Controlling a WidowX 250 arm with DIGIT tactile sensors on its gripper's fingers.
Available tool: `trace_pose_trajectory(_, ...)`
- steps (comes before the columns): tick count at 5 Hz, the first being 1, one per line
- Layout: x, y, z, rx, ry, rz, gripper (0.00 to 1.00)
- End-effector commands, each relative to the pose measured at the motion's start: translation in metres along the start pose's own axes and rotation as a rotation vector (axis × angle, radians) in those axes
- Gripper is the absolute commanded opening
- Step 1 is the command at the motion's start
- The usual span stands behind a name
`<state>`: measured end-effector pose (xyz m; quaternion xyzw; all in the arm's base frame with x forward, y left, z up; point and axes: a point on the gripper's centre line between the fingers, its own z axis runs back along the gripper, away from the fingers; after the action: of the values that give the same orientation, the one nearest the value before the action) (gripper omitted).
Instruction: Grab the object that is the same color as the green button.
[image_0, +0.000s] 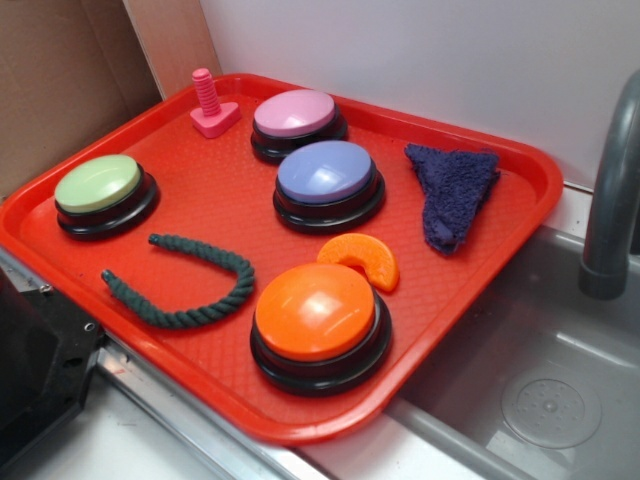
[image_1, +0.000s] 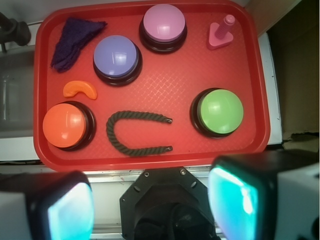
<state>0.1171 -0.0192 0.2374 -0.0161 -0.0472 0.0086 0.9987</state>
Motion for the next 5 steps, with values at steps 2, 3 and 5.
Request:
trace_pose_trajectory(2,0.002,-0.001,-0.016,0.002,0.030,0.010,1.00)
trace_pose_trajectory(3,0.006,0.001,-0.036,-0.001,0.070,0.001,1.00)
trace_pose_trajectory(5,0.040,-0.017,-0.079,0.000,0.086,-0.500,1.00)
